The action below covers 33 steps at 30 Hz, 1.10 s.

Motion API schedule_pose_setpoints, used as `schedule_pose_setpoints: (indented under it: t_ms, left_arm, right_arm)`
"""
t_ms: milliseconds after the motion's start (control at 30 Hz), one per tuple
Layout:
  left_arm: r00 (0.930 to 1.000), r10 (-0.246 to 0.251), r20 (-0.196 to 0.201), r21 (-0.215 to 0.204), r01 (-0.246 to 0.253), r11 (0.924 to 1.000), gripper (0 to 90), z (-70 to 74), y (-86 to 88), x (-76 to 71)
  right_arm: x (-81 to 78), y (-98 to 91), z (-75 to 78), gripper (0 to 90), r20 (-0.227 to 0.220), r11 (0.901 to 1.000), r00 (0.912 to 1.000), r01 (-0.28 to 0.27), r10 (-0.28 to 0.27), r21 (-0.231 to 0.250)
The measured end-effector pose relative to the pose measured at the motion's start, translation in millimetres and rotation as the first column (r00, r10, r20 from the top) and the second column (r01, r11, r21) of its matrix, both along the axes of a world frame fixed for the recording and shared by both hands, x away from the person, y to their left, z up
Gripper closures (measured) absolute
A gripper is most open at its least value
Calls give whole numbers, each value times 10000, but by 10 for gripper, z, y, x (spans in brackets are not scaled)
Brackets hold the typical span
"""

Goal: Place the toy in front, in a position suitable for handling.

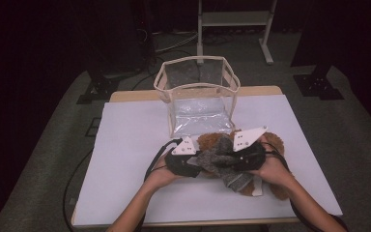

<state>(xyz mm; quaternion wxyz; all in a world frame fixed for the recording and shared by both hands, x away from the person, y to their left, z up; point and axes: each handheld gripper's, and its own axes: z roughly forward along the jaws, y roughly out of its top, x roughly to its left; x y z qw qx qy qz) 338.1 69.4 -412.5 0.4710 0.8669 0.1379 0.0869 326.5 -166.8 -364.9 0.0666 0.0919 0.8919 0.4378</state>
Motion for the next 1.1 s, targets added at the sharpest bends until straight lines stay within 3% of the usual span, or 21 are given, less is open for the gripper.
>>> schedule_pose_setpoints:
  t_ms: [133, 333, 467, 567, 633, 733, 867, 1000, 1100]
  left_arm:
    - [9999, 7, -123, -33, -7, 10000, 468, -10, 51, 1]
    - [9997, -246, -73, 274, 248, 9993, 458, -1, 40, -40]
    - [9996, -288, -18, 367, 288, 9989, 438, 19, 68, -55]
    - [9998, -200, 26, 177, 200, 9996, 404, 95, 107, -44]
    - [9999, -107, 100, -177, 109, 9998, 386, 164, 120, -37]
    - [9992, -293, 290, -381, 304, 9988, 376, 240, 82, -42]
    - [9971, -739, 199, 210, 735, 9971, 383, 199, -31, -97]
    - [9934, -1145, 124, 458, 1138, 9924, 399, 161, -43, -153]
    - [9918, -1269, 163, 726, 1254, 9894, 399, 169, -39, -169]
  right_arm:
    - [60, 9, 69, 736, 127, 10000, 9999, 87, -87, 21]
    - [274, -308, 250, 734, 108, 9914, 9914, 1303, -1304, 96]
    - [416, -463, 249, 732, -451, 9827, 9817, 1846, -1852, -159]
    - [383, -416, 193, 732, -726, 9842, 9822, 1703, -1735, -483]
    - [313, -360, 168, 733, -787, 9874, 9856, 1446, -1494, -644]
    - [170, -270, 147, 734, -939, 9916, 9902, 957, -1038, -874]
    - [80, -221, 233, 731, -631, 9888, 9939, 825, -909, -1247]
    - [221, -353, 340, 730, -571, 9843, 9882, 1351, -1422, -1135]
    - [353, -502, 380, 730, -804, 9789, 9793, 1774, -1858, -1016]
